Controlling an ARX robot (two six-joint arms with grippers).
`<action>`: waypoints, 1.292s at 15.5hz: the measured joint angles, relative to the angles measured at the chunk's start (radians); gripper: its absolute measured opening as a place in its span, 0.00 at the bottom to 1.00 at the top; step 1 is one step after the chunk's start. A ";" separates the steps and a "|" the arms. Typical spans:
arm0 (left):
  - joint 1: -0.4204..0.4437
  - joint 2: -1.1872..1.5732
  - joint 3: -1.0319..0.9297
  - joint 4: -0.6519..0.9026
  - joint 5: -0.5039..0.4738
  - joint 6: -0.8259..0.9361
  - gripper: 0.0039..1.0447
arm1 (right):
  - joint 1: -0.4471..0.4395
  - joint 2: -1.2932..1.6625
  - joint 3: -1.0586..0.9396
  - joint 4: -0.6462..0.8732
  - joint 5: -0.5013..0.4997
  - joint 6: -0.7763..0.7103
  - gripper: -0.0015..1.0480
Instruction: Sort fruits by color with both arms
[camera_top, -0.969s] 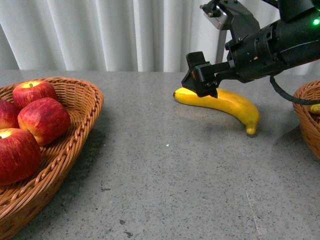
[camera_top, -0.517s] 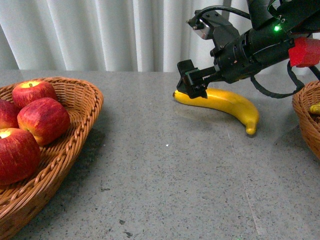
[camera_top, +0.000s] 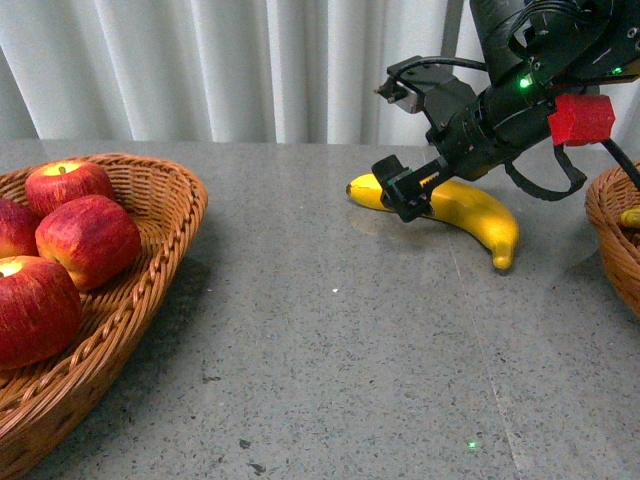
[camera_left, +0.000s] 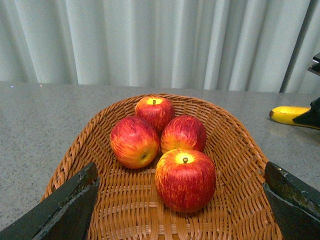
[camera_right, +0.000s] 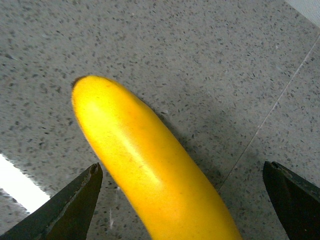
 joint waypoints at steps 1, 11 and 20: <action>0.000 0.000 0.000 0.000 0.000 0.000 0.94 | 0.000 0.004 0.002 -0.021 0.013 -0.025 0.94; 0.000 0.000 0.000 0.000 0.000 0.000 0.94 | -0.007 -0.085 -0.086 0.191 -0.147 0.170 0.35; 0.000 0.000 0.000 0.000 0.000 0.000 0.94 | -0.443 -0.604 -0.623 0.354 -0.309 0.145 0.35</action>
